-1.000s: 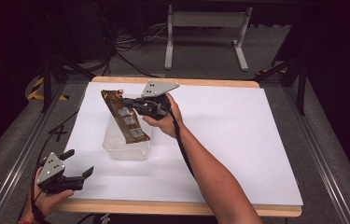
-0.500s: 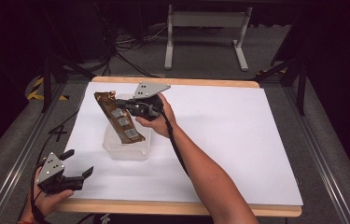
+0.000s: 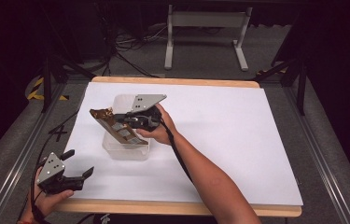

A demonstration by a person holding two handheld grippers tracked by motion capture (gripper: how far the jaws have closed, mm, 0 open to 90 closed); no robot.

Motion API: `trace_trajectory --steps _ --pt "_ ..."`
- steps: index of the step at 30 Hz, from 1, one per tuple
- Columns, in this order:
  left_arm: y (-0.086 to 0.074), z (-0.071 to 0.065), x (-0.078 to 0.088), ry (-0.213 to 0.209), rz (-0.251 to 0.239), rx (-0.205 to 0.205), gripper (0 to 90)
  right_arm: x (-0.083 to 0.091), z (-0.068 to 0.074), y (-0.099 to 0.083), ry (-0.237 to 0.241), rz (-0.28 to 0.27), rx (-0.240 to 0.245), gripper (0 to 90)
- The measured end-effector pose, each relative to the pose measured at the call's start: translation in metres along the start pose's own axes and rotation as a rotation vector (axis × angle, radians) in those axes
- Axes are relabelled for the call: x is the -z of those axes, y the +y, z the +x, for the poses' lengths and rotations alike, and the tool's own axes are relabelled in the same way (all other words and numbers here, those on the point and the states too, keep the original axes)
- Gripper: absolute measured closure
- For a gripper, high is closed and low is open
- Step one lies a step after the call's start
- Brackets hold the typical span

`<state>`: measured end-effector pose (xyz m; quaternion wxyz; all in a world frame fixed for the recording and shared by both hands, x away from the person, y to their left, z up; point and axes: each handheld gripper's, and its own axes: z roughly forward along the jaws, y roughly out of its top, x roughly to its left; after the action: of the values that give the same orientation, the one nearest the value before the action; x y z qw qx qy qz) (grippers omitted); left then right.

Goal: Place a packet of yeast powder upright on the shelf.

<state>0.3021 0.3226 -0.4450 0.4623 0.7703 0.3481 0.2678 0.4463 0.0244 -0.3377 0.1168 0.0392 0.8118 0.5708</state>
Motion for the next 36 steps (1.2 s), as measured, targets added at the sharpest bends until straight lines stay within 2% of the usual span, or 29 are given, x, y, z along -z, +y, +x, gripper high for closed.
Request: trace_trajectory --steps 3,7,12,22,23,36 --pt "0.0 -0.001 -0.001 0.002 0.003 0.002 8.7 0.001 0.007 -0.005 0.015 0.013 0.019 90.0" --pt "0.0 -0.001 -0.002 0.0 0.007 0.001 8.7 0.006 0.008 -0.008 0.03 0.003 0.004 90.0" --pt "0.0 -0.001 -0.001 0.001 0.005 0.0 8.7 0.01 0.013 -0.014 0.008 0.039 0.031 90.0" --pt "0.0 -0.002 -0.002 -0.001 0.017 0.003 8.7 0.03 0.013 -0.031 -0.014 0.047 0.004 90.0" --pt "0.0 -0.002 -0.003 -0.002 0.018 -0.001 8.7 0.032 0.013 -0.034 -0.005 0.046 -0.006 90.0" --pt "0.001 -0.002 -0.004 -0.001 0.019 -0.001 8.6 0.045 0.016 -0.051 -0.043 0.064 -0.02 90.0"
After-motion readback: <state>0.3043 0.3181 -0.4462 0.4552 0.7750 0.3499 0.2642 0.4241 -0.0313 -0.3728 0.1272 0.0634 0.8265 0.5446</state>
